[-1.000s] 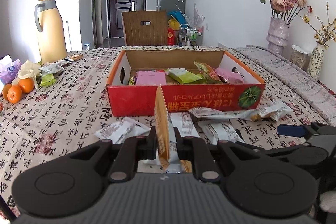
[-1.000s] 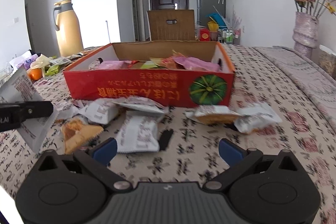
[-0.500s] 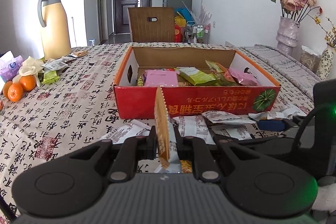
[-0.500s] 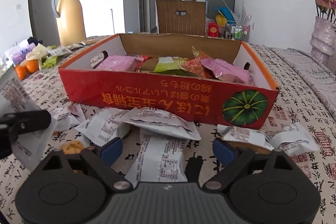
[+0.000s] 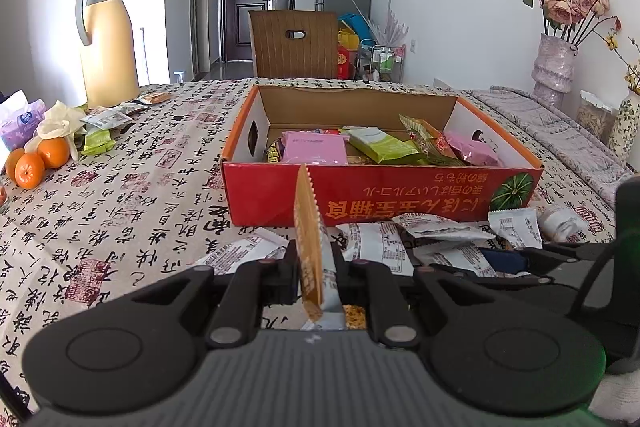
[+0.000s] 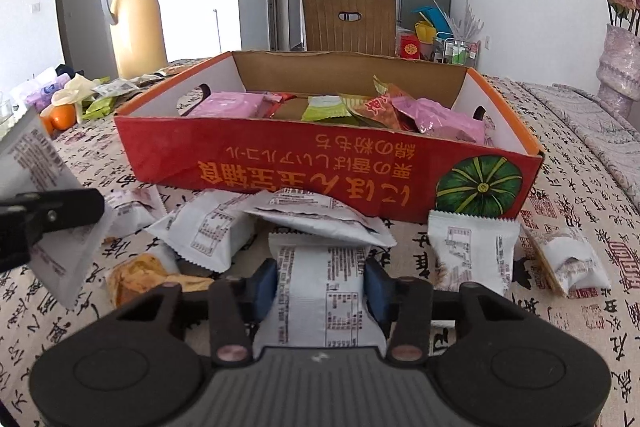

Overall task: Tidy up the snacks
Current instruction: 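Carry both white packets into the cardboard box and open both tools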

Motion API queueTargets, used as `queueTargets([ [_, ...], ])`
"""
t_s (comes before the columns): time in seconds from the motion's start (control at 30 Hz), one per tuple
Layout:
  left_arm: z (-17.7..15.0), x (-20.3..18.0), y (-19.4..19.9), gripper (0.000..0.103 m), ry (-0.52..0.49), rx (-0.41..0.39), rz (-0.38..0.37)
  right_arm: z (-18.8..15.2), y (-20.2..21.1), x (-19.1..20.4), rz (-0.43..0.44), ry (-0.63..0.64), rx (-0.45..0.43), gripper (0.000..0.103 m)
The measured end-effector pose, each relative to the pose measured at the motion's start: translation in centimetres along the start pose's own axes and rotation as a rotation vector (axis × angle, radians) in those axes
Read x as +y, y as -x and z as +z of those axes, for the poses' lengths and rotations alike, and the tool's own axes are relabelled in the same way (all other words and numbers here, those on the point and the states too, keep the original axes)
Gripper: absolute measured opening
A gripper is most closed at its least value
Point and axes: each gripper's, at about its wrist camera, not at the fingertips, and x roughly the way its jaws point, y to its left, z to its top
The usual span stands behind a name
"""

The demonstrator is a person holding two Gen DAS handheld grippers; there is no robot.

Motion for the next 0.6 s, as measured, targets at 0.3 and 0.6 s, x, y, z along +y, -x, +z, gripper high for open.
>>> queueTargets([
  [0.3, 0.3, 0.0, 0.6, 0.014, 0.003, -0.018, 0.002, -1.0, 2.6, -0.5, 0.021, -0.013, -0.038, 0.043],
  [0.6, 1.9, -0.7, 1.2, 0.014, -0.004, -0.064, -0.009, 0.0, 6.7, -1.5, 0.019, -0.027, -0.146, 0.043],
])
